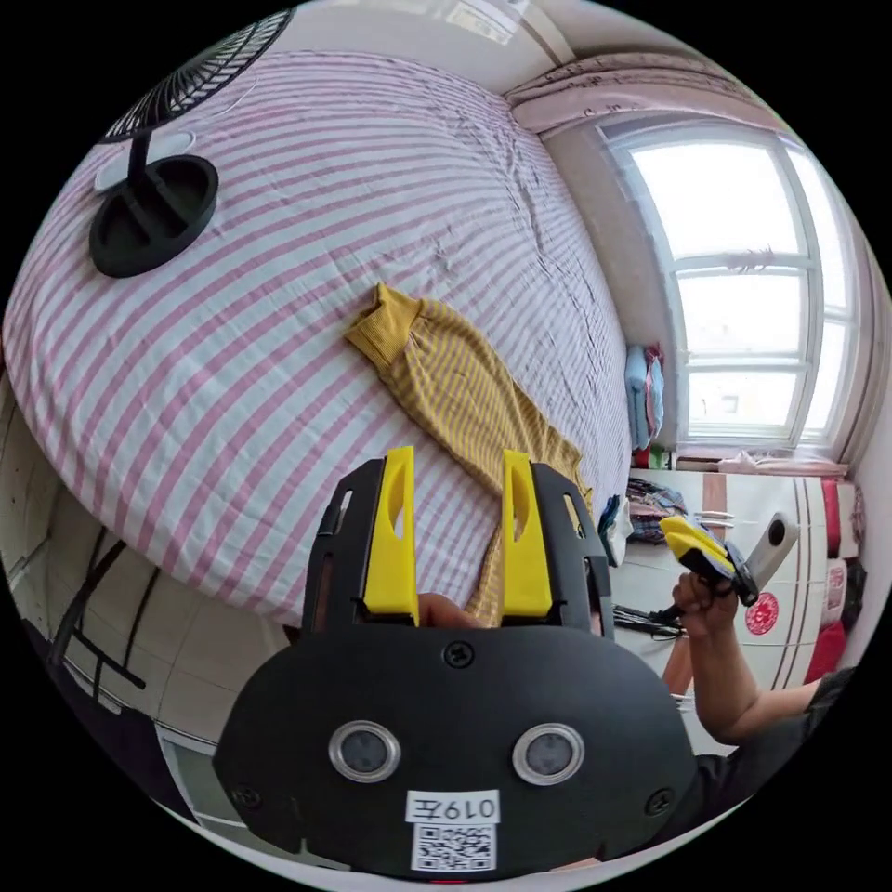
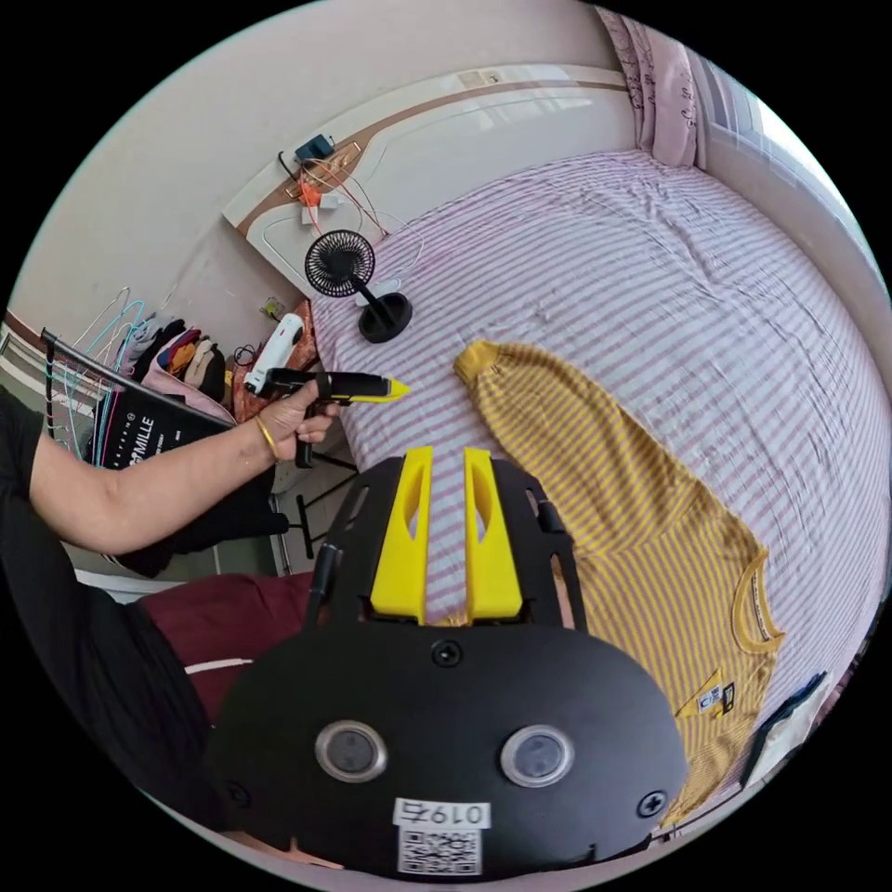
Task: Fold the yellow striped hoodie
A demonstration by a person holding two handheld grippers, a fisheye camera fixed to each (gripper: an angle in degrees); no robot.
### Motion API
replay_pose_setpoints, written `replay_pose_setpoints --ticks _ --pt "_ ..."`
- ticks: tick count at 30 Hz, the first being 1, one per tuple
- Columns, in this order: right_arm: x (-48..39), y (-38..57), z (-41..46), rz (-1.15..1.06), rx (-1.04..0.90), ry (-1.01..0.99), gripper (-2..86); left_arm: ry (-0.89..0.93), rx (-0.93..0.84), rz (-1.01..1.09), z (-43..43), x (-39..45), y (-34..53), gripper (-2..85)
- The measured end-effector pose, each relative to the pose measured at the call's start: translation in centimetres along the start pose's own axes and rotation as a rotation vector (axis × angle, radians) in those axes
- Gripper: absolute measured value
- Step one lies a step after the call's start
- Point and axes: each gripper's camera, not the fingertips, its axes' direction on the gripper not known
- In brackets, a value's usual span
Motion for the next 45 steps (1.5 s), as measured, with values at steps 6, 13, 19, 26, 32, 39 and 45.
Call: replay_pose_setpoints --ticks 6,13,19,26,32,39,45 --pt "2.1 -18.8 3.8 -0.140 -0.075 0.015 5.4 0.004 -0.044 -0.029 3.9 -6.4 -10.9 12.4" --pt "3.0 -41.2 10.6 -0.430 -0.328 0.055 7.5 0.008 -0.081 0.031 7.8 -8.8 -17.1 12.7" --pt "2.2 -53.4 15.9 -0.660 -0.569 0.051 8.7 0.120 -0.044 -0.051 9.7 -11.7 -19.9 13.1" --pt "1.7 -62.5 19.0 -0.750 -0.730 0.027 8.2 0.231 -0.002 -0.110 10.7 -13.9 -22.3 12.4" --pt "1.5 -67.9 20.6 -0.762 -0.838 -0.060 6.5 0.249 -0.004 -0.087 11.2 -13.8 -24.3 10.4" --pt "2.0 -71.4 19.4 -0.720 -0.844 -0.124 -0.5 0.276 0.027 -0.107 11.0 -14.0 -25.3 4.2" --pt "3.0 -72.0 18.0 -0.683 -0.785 -0.130 1.8 0.257 0.017 -0.016 10.3 -11.8 -24.7 2.5"
